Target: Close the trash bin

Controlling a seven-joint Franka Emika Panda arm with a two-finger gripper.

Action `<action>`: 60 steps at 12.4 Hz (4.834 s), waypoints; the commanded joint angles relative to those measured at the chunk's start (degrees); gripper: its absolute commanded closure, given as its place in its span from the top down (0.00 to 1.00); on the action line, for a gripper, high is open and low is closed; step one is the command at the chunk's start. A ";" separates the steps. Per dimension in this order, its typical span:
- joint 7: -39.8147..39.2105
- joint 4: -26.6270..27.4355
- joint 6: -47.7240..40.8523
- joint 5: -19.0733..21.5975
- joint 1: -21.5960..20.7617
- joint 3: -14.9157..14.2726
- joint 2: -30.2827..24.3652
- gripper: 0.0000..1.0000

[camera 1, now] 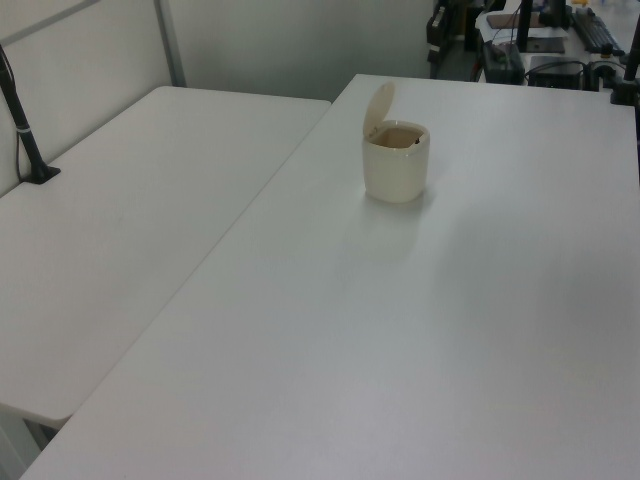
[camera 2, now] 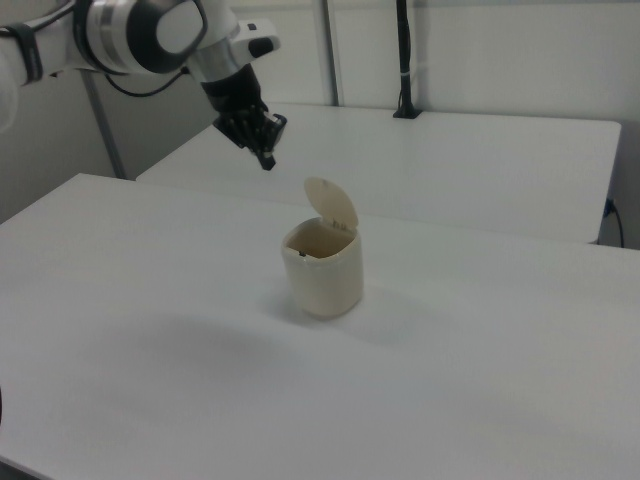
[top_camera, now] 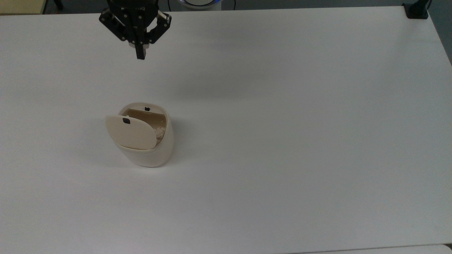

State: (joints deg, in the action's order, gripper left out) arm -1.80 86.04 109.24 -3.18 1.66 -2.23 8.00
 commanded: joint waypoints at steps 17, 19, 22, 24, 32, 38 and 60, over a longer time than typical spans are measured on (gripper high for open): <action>4.36 -0.88 20.35 1.60 3.97 -0.23 12.30 0.01; 1.73 -0.88 15.59 1.60 3.62 -0.06 12.30 0.01; -2.50 -0.70 7.67 1.60 3.44 -0.06 12.30 0.01; -3.47 0.96 6.16 1.60 3.27 0.03 12.39 0.01; -3.56 2.55 6.42 0.98 3.35 0.29 14.58 0.01; -3.47 2.38 6.42 -0.78 2.74 0.38 15.73 0.01; -1.36 2.46 -18.71 -0.78 -6.93 0.12 -4.66 1.00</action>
State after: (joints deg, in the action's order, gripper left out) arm -4.21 86.94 91.62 -3.49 -5.11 -1.70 5.44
